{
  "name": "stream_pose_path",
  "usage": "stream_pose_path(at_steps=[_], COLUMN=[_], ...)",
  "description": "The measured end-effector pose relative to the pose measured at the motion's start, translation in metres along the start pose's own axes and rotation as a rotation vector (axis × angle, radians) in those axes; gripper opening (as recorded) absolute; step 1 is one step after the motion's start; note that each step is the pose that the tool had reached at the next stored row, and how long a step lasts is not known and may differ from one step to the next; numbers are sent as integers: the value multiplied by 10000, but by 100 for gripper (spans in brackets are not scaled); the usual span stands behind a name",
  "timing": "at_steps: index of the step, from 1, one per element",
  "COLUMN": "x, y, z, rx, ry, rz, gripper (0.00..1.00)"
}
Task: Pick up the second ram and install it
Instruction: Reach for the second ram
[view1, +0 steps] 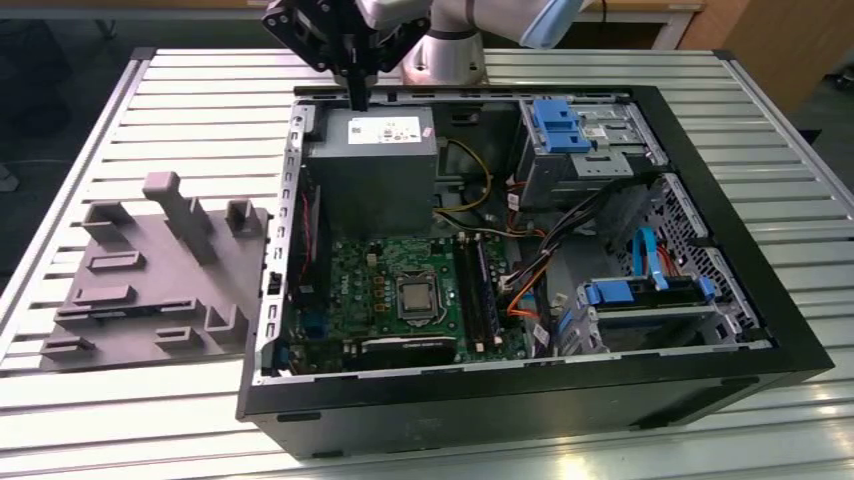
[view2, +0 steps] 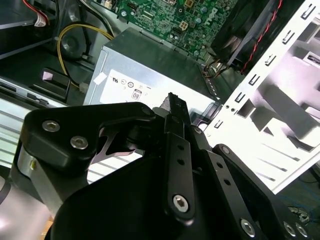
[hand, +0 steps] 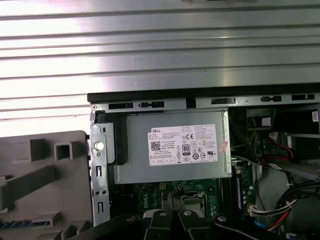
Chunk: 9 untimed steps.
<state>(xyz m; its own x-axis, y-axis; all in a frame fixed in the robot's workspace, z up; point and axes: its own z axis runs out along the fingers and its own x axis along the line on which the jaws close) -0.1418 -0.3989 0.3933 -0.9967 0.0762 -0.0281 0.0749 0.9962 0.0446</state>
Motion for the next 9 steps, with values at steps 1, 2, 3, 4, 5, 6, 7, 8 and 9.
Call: stream_pose_path(at_steps=[1,2,3,4,5,6,7,8,9], x=[4,8,11,16,19,23,27,31,35], y=[0,-1,-1,-1,-1,-2,-2,-2,-3], z=[0,0,0,-1,0,-1,-1,-1,-1], rx=[0,0,0,0,0,0,0,-1,0], ry=[-1,-1,-2,-2,-3,-3,-4,-5,-5], rz=[0,0,0,0,0,0,0,0,0], gripper=[11,11,11,11,11,11,11,11,11])
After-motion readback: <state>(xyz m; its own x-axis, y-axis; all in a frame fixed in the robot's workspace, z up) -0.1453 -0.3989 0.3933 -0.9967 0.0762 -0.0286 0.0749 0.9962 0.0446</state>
